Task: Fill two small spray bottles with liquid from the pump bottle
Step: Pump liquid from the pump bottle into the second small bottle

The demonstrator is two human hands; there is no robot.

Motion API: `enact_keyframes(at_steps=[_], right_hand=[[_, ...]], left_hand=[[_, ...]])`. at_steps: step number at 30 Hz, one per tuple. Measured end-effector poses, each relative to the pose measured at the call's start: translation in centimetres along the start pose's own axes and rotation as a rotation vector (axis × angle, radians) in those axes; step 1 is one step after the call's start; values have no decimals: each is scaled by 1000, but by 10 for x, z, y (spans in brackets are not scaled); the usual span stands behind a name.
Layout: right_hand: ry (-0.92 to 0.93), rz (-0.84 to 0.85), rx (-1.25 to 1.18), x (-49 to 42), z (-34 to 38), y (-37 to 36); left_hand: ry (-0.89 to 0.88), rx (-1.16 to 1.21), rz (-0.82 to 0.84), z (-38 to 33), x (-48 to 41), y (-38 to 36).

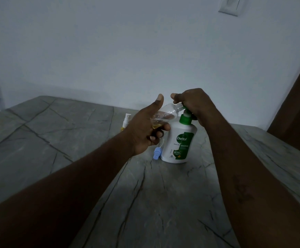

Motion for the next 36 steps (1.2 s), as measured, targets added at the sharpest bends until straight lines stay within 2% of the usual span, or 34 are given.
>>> enact_keyframes(at_steps=[4,17,20,27,36], right_hand=[[65,-46,25,1,7,5],[-113,132,-94,-3,-14,-14],[-87,106,-68,-4,-12,-11],[103,-53,35,-1,11,6],[-34,67,-52,-4,-4,-6]], left_hand=[[-6,11,10,-2,-1,-3],[1,-8,3,1,1,0],[8,-11,-4,2,0,1],[-21,31,7,-2,-1,-3],[-2,22,8,0,1,-3]])
Point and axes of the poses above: each hand's wrist, its own x-axis away from the middle knuckle, its own y-axis out of the back of the hand, z = x × y, the point moved 7 cm from there along -x, towards the middle knuckle, and after that the axes turned 11 degrees about -y, right-handed, at the moved point
